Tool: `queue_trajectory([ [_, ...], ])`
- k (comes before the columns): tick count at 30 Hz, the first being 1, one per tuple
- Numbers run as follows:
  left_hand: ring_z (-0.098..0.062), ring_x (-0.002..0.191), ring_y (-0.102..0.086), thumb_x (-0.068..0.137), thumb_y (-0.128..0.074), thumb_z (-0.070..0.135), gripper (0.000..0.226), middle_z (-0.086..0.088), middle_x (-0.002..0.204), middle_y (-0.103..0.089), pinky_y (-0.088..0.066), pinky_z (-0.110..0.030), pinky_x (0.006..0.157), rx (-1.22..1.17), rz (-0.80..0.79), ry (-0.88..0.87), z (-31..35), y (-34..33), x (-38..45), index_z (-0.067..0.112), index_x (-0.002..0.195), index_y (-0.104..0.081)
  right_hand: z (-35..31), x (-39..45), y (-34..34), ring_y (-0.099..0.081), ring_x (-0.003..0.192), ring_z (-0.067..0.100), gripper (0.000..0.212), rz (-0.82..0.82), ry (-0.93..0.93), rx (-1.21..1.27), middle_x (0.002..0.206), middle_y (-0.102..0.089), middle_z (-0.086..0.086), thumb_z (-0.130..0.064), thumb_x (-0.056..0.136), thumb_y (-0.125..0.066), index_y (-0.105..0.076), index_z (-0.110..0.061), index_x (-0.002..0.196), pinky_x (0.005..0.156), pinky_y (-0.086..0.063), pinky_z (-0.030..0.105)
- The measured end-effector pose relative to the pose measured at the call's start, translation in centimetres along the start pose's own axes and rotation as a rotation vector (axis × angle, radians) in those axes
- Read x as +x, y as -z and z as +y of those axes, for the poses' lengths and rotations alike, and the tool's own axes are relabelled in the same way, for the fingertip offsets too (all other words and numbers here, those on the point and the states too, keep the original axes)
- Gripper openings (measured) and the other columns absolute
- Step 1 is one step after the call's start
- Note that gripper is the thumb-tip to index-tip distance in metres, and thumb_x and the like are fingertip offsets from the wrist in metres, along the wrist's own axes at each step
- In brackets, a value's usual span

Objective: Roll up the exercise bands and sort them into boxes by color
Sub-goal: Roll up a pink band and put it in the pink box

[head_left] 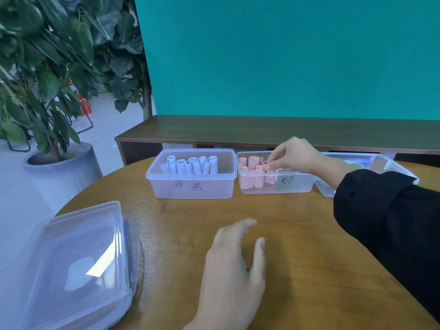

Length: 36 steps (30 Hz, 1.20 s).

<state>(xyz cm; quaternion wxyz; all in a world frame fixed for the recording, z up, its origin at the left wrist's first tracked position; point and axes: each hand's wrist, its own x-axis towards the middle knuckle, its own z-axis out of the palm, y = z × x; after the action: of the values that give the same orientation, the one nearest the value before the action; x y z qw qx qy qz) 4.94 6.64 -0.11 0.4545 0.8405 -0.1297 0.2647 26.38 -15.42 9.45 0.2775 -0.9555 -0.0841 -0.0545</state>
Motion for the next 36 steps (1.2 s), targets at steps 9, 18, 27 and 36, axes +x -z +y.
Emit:
queue_trajectory([
  [9, 0.013, 0.083, -0.054, 0.089, -0.067, 0.036, 0.03, 0.038, 0.106, -0.055, -0.033, 0.006, 0.073, 0.003, 0.018, -0.021, 0.0, -0.2, 0.0, 0.036, 0.119, -0.065, 0.4, 0.7, -1.0, -0.065, 0.09, 0.01, 0.011, 0.014, 0.059, -0.136, 0.089, -0.071, -0.005, -0.023, 0.081, -0.084, -0.079, -0.019, 0.09, 0.073, -0.047, 0.022],
  [18, 0.016, 0.074, -0.05, 0.088, -0.067, 0.035, 0.03, 0.038, 0.109, -0.056, -0.033, 0.005, 0.073, -0.007, 0.012, -0.046, -0.1, -0.3, 0.0, 0.037, 0.118, -0.065, 0.0, 0.5, -1.2, -0.06, 0.079, 0.012, 0.013, 0.023, 0.075, -0.204, 0.082, -0.065, -0.005, -0.023, 0.082, -0.083, -0.074, -0.015, 0.085, 0.061, -0.045, 0.026],
  [27, -0.007, 0.078, -0.059, 0.088, -0.066, 0.035, 0.028, 0.049, 0.118, -0.05, -0.041, -0.004, 0.085, 0.028, 0.027, -0.074, -0.3, -0.6, 0.1, 0.042, 0.114, -0.059, 0.3, -0.6, -0.3, -0.065, 0.082, 0.012, 0.014, 0.022, 0.038, -0.092, 0.083, -0.069, -0.005, -0.026, 0.082, -0.084, -0.077, -0.017, 0.089, 0.063, -0.044, 0.02],
  [36, 0.0, 0.1, -0.063, 0.089, -0.064, 0.036, 0.021, 0.023, 0.12, -0.066, -0.05, -0.019, 0.085, 0.047, 0.004, -0.06, -0.6, -0.6, 0.1, 0.036, 0.109, -0.068, 0.4, -1.6, 0.2, -0.074, 0.079, 0.012, 0.01, 0.037, 0.018, 0.013, 0.08, -0.077, -0.001, -0.024, 0.086, -0.08, -0.078, -0.016, 0.091, 0.085, -0.061, 0.035],
])
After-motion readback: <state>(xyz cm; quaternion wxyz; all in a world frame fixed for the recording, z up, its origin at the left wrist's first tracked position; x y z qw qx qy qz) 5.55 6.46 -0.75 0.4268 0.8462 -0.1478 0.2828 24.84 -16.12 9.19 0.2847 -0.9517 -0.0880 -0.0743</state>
